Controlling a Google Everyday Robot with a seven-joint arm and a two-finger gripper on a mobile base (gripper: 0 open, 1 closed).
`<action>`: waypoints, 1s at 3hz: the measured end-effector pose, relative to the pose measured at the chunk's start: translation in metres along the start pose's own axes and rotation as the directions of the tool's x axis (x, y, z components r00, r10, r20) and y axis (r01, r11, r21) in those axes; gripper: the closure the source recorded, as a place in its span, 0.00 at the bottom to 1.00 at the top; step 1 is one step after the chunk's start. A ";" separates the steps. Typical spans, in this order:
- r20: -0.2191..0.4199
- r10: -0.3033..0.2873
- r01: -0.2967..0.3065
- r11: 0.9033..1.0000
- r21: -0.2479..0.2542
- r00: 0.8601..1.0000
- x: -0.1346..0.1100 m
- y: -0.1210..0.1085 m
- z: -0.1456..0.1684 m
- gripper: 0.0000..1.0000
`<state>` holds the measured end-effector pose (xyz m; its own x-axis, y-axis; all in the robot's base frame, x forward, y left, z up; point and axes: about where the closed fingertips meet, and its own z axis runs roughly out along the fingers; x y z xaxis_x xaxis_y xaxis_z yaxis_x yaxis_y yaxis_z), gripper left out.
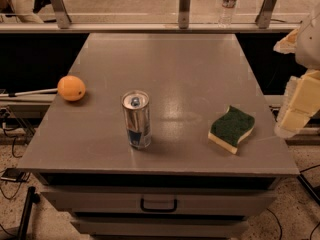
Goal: Move redbull can near orange
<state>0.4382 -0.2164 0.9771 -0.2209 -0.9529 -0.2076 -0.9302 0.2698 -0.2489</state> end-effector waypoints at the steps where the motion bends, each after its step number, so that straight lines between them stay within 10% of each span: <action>1: 0.002 -0.001 0.001 1.000 0.007 1.000 -0.001 0.000 -0.002 0.08; 3: 0.005 -0.002 0.002 1.000 0.019 1.000 -0.002 -0.001 -0.004 0.00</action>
Offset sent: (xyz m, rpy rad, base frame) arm 0.0000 0.0000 0.0000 0.0000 0.0000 0.0000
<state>0.4385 -0.2151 0.9821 -0.2175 -0.9527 -0.2123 -0.9247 0.2707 -0.2676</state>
